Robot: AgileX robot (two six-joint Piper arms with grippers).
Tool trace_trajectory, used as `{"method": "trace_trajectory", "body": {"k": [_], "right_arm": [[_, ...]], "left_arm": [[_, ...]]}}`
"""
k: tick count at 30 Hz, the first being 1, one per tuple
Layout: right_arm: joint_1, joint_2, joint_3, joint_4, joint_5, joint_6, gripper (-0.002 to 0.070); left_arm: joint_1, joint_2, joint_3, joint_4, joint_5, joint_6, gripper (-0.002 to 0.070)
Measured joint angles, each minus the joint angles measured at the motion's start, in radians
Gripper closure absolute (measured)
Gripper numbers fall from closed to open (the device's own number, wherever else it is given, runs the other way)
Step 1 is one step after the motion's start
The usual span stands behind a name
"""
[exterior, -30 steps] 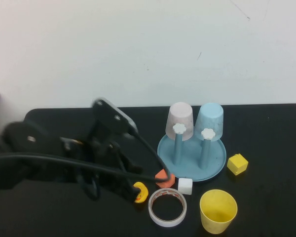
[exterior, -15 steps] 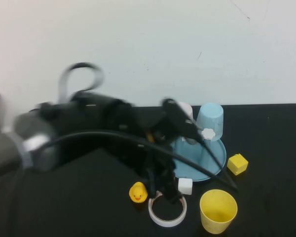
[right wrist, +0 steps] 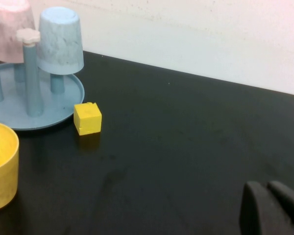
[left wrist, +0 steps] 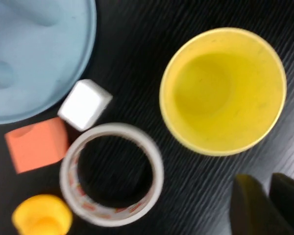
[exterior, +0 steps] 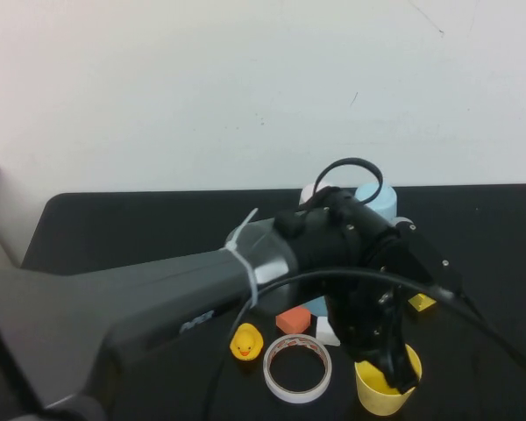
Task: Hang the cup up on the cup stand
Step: Pick up the cup from the table
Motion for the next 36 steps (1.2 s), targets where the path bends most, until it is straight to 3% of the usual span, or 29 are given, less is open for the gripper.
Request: {"method": "trace_trajectory", "body": {"k": [3,9,13,23,27,29,34,36], "right_arm": [[0.000,0.000,0.000,0.000,0.000,0.000,0.0678],[0.000,0.000,0.000,0.002,0.000,0.000,0.0678],[0.000,0.000,0.000,-0.005,0.000,0.000,0.0678],[0.000,0.000,0.000,0.008,0.000,0.022,0.0678],[0.000,0.000,0.000,0.123,0.000,0.073,0.0678],[0.000,0.000,0.000,0.196,0.000,0.081,0.0678],[0.000,0.000,0.000,0.476,0.003,0.089,0.0678],[0.000,0.000,0.006,0.616,0.003,0.089,0.0678]], "left_arm": [[0.008,0.037,-0.049,-0.044,0.015,-0.016,0.0522],[0.044,0.098,-0.091,-0.082,-0.002,-0.138,0.0213],[0.072,0.136,-0.095,-0.119,-0.044,-0.160,0.0171],[0.087,0.244,-0.095,-0.139,-0.118,-0.149,0.0239],[0.087,0.271,-0.103,-0.135,-0.138,-0.141,0.0294],[0.087,0.283,-0.118,-0.128,-0.147,-0.135,0.0356],[0.087,0.300,-0.136,-0.115,-0.176,-0.131,0.0596],[0.087,0.309,-0.138,-0.114,-0.178,-0.130,0.0639]]}}
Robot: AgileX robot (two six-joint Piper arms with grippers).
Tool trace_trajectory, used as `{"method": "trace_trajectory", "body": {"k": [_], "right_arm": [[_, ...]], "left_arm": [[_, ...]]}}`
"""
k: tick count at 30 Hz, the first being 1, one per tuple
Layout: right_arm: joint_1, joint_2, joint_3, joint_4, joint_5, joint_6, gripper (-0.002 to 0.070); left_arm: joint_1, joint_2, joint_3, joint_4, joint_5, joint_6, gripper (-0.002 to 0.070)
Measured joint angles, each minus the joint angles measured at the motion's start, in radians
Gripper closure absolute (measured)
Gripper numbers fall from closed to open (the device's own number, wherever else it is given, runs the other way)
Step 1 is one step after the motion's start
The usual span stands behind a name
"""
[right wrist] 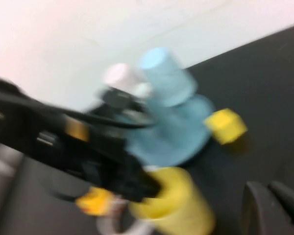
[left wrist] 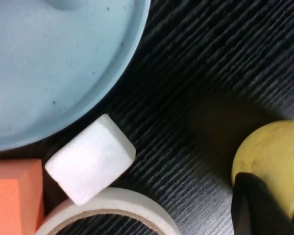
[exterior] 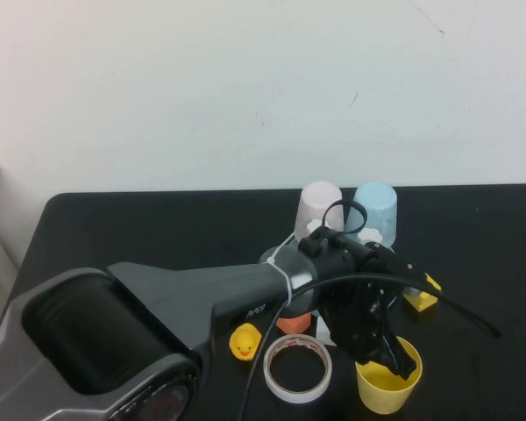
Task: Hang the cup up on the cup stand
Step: Pick up the cup from the table, then adjust the cup with two arms
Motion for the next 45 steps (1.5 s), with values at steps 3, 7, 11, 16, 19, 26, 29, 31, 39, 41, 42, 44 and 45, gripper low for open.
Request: {"method": "trace_trajectory", "body": {"k": [3,7,11,16,19,26,29,31,39,41,42,44,45], "right_arm": [[0.000,0.000,0.000,0.149,0.000,0.000,0.0678],[0.000,0.000,0.000,0.200,-0.002,0.000,0.0678],[0.000,0.000,0.000,0.215,-0.013,0.000,0.0678],[0.000,0.000,0.002,0.216,-0.023,-0.043,0.0678],[0.000,0.000,0.002,0.216,-0.023,-0.096,0.0678],[0.000,0.000,0.002,0.337,0.006,-0.132,0.0678],[0.000,0.000,0.002,0.421,-0.007,-0.193,0.0678],[0.000,0.000,0.002,0.510,-0.022,-0.250,0.0678],[0.000,0.191,0.002,1.086,0.046,-0.745,0.0678],[0.000,0.281,0.002,1.181,0.090,-0.861,0.0676],[0.000,0.329,-0.003,1.196,0.112,-0.895,0.0671],[0.000,0.428,-0.035,1.212,0.172,-0.949,0.0636],[0.000,0.469,-0.056,1.214,0.202,-0.966,0.0613]], "left_arm": [[0.000,0.008,-0.002,0.002,0.000,0.002,0.0661],[0.000,0.005,-0.006,0.006,0.000,0.028,0.0664],[0.001,-0.045,-0.006,0.041,0.014,0.032,0.0664],[0.002,-0.192,-0.006,0.126,0.038,0.040,0.0664],[0.002,-0.276,0.000,0.171,0.065,0.052,0.0664],[0.002,-0.552,0.271,0.252,-0.076,0.054,0.0664],[0.002,-0.677,0.461,0.288,-0.258,0.045,0.0664],[0.003,-0.742,0.567,0.328,-0.412,0.043,0.0664],[0.044,-0.878,0.807,0.400,-0.733,0.058,0.0664],[0.068,-0.890,0.819,0.405,-0.775,0.086,0.0664],[0.079,-0.897,0.820,0.407,-0.790,0.103,0.0664],[0.103,-0.906,0.821,0.409,-0.843,0.127,0.0664],[0.113,-0.913,0.821,0.409,-0.869,0.137,0.0664]]}}
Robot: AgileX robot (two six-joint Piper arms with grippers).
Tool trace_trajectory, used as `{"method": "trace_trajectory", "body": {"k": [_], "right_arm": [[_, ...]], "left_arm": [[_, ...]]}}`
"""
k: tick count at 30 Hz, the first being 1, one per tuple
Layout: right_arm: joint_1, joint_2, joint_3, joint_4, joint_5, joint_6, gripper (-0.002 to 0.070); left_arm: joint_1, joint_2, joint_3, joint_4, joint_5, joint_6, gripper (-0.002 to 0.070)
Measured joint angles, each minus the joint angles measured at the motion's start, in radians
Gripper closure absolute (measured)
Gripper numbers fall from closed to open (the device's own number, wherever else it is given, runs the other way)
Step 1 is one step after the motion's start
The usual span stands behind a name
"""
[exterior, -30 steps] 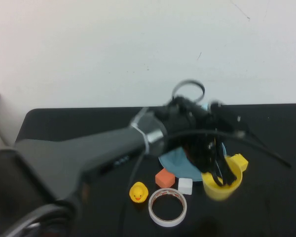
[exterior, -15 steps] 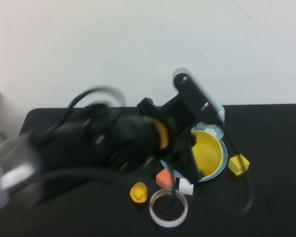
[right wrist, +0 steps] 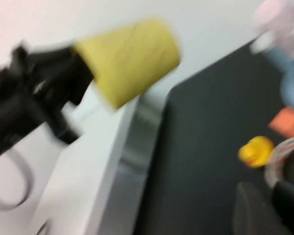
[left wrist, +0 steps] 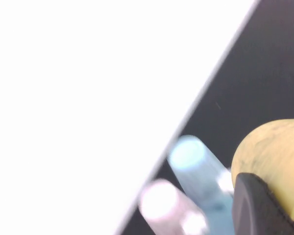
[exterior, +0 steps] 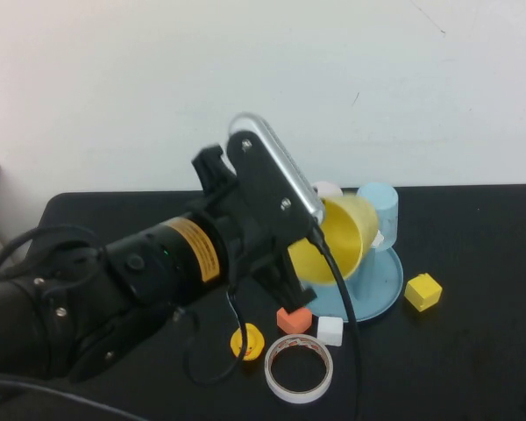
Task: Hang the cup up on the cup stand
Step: Adjust the cup with two arms
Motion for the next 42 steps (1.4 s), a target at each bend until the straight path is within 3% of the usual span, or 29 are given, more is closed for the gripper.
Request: {"method": "trace_trajectory", "body": {"k": [3,8,11,15,18,25,31,34,42], "right_arm": [[0.000,0.147,-0.094,0.004,0.120,-0.047,0.0496],[0.000,0.442,-0.291,0.006,0.348,-0.121,0.0227],[0.000,0.613,-0.398,0.006,0.468,-0.176,0.0161],[0.000,0.792,-0.521,0.006,0.573,-0.182,0.0139],[0.000,0.886,-0.580,0.006,0.592,-0.086,0.0136],[0.016,0.995,-0.610,0.008,0.526,0.204,0.0135],[0.046,1.006,-0.610,0.008,0.399,0.301,0.0134],[0.048,1.006,-0.610,0.008,0.345,0.227,0.0135],[0.048,1.010,-0.625,0.010,0.332,-0.236,0.0195]], "left_arm": [[0.012,-0.008,0.000,0.004,-0.057,0.023,0.0664],[0.013,-0.009,0.000,0.011,-0.078,0.033,0.0664],[0.013,-0.009,0.000,0.012,-0.069,0.036,0.0664],[0.013,-0.011,0.000,0.014,-0.035,0.042,0.0665],[0.013,-0.011,0.000,0.015,-0.021,0.070,0.0665],[0.013,-0.011,0.000,0.020,-0.076,0.177,0.0665],[0.013,-0.011,0.000,0.027,-0.099,0.210,0.0665],[0.013,-0.011,0.000,0.027,-0.105,0.214,0.0665],[0.013,-0.011,0.000,0.027,-0.103,0.224,0.0665]]}}
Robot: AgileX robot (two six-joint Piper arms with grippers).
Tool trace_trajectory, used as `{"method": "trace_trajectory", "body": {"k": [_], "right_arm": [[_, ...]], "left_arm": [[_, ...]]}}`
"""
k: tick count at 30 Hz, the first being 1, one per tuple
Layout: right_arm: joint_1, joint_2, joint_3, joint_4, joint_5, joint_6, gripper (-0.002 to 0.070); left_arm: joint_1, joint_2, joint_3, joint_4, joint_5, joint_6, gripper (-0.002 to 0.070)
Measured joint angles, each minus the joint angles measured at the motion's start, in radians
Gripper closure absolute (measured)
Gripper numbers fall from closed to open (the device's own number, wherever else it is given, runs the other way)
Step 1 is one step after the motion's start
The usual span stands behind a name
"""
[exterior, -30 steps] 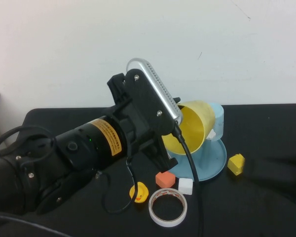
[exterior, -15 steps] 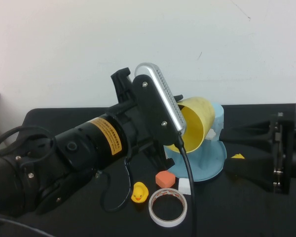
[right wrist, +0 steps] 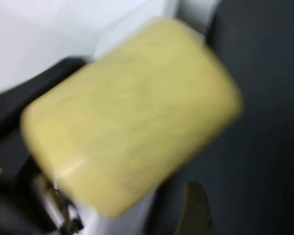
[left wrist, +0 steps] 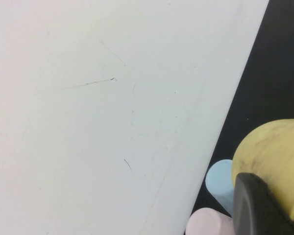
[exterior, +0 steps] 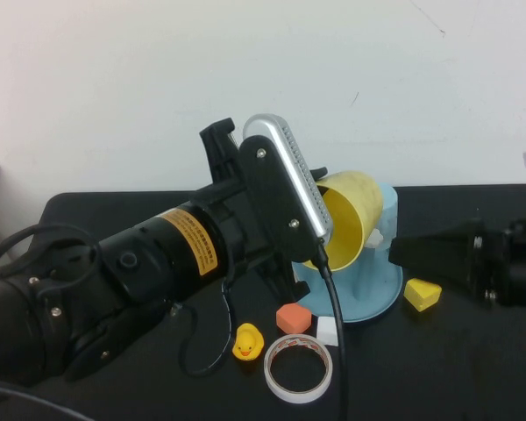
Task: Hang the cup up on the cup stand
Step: Adjust the cup with two arms
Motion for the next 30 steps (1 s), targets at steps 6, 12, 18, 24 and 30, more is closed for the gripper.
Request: {"method": "trace_trajectory", "body": {"k": [6,12,18,24,30], "right_arm": [[0.000,0.009,-0.105,0.000,0.141,-0.580,0.0262],[0.000,0.009,-0.193,-0.017,0.177,-0.989,0.0355],[0.000,0.011,-0.255,-0.164,0.067,-1.124,0.0391],[0.000,0.014,-0.278,-0.205,0.056,-1.160,0.0236],[-0.011,0.014,-0.278,-0.205,0.004,-0.517,0.0204]], "left_arm": [[0.000,0.000,0.000,-0.018,0.009,-0.039,0.0665],[0.000,-0.001,0.000,-0.082,0.045,-0.103,0.0665],[0.000,-0.031,0.000,-0.122,0.155,-0.136,0.0665],[0.000,-0.042,0.000,-0.172,0.183,-0.144,0.0665],[0.000,-0.042,0.000,-0.168,0.144,0.083,0.0665]]}}
